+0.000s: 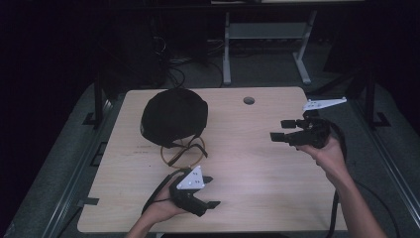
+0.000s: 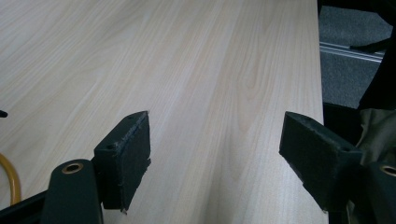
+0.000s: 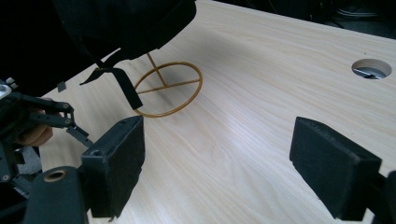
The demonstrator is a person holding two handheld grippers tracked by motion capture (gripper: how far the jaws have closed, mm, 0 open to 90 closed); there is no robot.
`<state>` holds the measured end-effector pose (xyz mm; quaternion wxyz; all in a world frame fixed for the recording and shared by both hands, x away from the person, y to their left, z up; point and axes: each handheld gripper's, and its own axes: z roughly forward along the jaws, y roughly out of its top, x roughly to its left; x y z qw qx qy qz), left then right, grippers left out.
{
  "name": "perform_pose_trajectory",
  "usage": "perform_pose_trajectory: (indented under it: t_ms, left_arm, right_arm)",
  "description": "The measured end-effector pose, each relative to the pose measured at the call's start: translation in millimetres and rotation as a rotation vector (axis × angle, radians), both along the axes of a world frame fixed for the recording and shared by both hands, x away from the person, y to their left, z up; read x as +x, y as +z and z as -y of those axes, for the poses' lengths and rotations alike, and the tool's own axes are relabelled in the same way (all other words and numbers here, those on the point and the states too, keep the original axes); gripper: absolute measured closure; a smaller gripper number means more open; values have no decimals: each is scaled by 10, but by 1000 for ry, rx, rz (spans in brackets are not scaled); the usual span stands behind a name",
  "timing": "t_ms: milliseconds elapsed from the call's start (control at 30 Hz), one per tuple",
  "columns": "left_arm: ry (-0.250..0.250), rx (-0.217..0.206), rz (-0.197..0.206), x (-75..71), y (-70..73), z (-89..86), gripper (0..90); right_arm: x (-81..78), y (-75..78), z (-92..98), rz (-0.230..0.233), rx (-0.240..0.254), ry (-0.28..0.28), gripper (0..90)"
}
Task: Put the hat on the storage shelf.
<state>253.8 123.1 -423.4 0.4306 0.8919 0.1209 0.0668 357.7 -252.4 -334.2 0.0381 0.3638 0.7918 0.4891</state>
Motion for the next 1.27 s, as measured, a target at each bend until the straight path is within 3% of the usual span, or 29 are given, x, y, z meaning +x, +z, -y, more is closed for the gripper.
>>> perform_pose_trajectory:
  t_ms: [800,1167,1267]
  left_arm:
    - [11,-12,-12,-2,-9,-32,243]
    - [4,-76,-66,24,9,-61,243]
    - [-10,-83,-66,10,26,-61,243]
  right_arm:
    - [-282,-368,192,-42,-17,-35,177]
    - [-482,-531,279,-76,-15,-35,170]
    - [-562,-540,297,-59,-21,-36,169]
